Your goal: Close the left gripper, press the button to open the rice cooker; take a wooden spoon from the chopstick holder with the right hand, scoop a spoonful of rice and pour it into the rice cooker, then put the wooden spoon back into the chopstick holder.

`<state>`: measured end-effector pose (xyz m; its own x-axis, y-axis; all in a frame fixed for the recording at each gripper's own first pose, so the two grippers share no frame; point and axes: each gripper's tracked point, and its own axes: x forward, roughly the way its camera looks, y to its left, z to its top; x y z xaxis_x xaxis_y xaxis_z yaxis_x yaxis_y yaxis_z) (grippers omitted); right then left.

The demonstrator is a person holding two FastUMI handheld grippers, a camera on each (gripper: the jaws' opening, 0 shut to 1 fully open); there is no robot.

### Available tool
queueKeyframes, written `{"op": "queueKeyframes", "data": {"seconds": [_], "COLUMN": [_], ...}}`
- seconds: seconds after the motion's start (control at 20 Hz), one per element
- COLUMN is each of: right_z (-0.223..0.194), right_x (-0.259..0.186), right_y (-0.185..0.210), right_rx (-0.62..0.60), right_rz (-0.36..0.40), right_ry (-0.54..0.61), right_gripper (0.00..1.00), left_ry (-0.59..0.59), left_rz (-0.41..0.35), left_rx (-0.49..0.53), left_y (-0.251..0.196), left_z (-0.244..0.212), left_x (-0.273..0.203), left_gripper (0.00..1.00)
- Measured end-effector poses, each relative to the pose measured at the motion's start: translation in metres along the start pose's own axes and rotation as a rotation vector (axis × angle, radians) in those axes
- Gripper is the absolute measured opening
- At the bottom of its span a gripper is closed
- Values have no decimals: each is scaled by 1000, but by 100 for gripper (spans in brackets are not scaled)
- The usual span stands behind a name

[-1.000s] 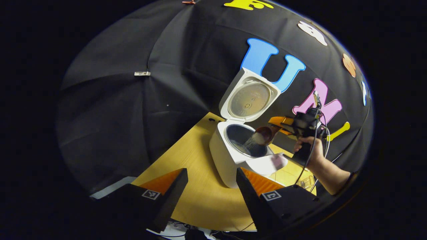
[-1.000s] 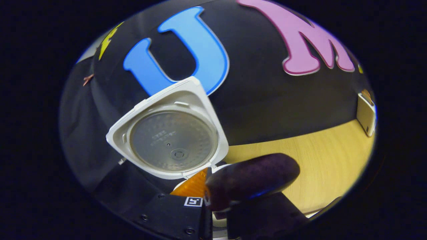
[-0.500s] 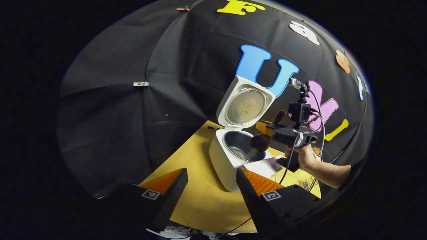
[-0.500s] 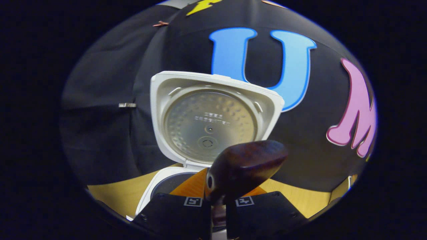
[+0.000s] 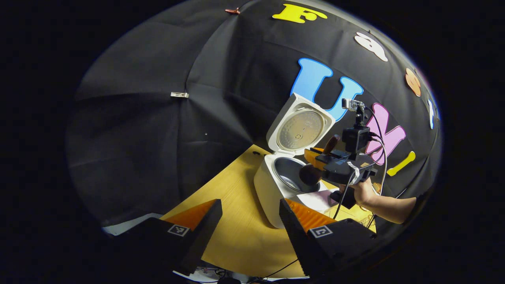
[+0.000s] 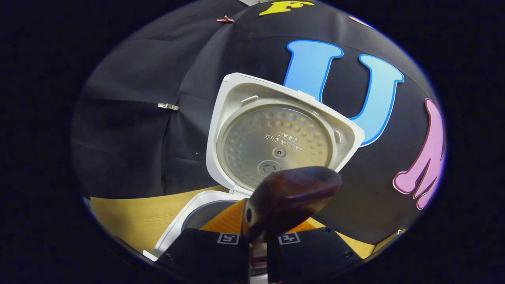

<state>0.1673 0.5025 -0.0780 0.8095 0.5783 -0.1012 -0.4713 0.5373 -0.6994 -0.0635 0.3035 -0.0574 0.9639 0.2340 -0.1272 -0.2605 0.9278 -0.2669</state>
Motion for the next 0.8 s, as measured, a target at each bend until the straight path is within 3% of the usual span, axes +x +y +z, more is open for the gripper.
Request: {"op": "queueKeyframes", "data": {"seconds": [0.15, 0.45, 0.6, 0.65, 0.8], "right_z": [9, 26, 29, 28, 30], "right_x": [-4, -16, -23, -30, -50], "right_y": [2, -39, -71, -77, -100], "right_rx": [199, 623, 697, 716, 744], "right_rz": [33, -1, -28, -29, -33], "right_ry": [24, 54, 32, 36, 15], "right_gripper": [10, 10, 10, 21, 21], "left_ry": [9, 3, 0, -5, -4], "left_rz": [-5, -2, -13, -17, -47], "left_rx": [-37, -44, -38, -30, 4], "left_y": [2, 3, -14, -21, -55], "left_z": [-5, 0, 7, 10, 15], "left_x": [1, 3, 2, 2, 4], "left_gripper": [94, 94, 95, 95, 94]}}
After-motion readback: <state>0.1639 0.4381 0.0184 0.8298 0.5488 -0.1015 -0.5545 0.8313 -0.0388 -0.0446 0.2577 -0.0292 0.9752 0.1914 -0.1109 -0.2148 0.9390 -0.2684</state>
